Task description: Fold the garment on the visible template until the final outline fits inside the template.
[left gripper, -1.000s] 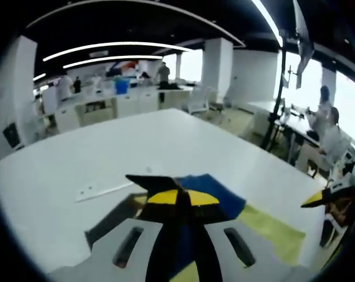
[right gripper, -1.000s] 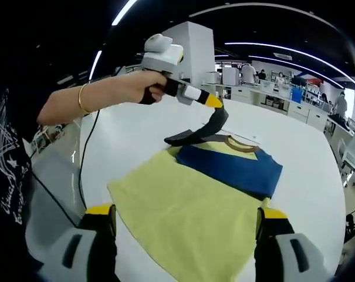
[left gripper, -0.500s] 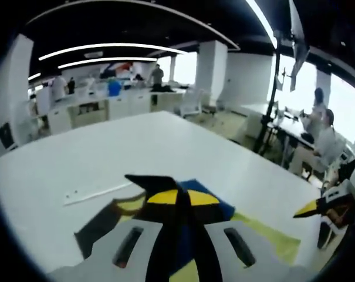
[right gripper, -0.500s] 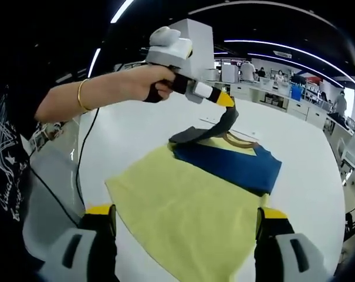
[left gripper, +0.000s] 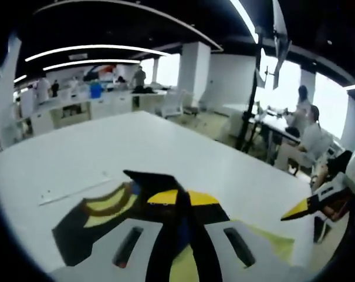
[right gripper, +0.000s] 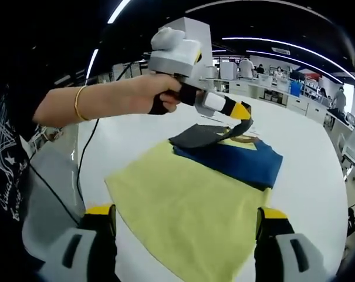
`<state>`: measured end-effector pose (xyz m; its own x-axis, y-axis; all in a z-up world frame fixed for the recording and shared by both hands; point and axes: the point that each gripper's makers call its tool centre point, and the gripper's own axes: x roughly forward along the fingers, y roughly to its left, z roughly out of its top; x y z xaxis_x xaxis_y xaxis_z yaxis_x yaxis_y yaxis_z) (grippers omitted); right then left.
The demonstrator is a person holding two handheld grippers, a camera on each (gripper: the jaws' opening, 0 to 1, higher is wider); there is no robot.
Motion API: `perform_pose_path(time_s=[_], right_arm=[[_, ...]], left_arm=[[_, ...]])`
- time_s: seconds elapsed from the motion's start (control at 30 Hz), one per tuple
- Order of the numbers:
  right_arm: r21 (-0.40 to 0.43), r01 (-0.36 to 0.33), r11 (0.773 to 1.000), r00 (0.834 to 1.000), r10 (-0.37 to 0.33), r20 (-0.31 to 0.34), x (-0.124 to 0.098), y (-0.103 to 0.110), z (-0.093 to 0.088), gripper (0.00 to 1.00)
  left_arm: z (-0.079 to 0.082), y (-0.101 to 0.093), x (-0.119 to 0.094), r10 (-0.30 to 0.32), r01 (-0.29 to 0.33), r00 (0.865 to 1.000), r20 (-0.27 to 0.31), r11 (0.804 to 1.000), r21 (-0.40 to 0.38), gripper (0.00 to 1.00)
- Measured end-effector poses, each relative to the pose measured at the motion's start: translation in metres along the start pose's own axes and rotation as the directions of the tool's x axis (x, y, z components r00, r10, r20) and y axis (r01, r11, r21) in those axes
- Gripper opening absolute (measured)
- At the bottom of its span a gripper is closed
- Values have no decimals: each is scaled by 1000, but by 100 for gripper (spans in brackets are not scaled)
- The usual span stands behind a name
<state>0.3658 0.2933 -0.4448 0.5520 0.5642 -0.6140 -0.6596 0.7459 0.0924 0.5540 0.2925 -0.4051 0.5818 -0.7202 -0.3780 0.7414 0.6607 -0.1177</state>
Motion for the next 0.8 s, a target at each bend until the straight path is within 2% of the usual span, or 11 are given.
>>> perform_pose_path(time_s=[0.33,0.4,0.53,0.67,0.8], right_arm=[[19,-3,1000,1000,3,-6,2,-2,-8,100],[23,1,1000,1000,0,-10,2,-5,-10,100],[27,6,1000,1000,-6,-16,1,-8,-12,100],[30,9,1000,1000,-9,-19,2,-11,-13,100],[34,13,999,1000,-12,-21,3,-14,-15,100]], left_arm=[[-25,-10,25,-24,23,999,-30,999,-24,2],[-31,-16,30,-56,53,998,-37,996,-69,2],[-44,-11,46,-56,52,996,-65,997,-64,2],[-55,-13,56,-85,75,992,-89,991,-113,2],[-60,-24,60,-105,95,989,-103,991,-99,2]])
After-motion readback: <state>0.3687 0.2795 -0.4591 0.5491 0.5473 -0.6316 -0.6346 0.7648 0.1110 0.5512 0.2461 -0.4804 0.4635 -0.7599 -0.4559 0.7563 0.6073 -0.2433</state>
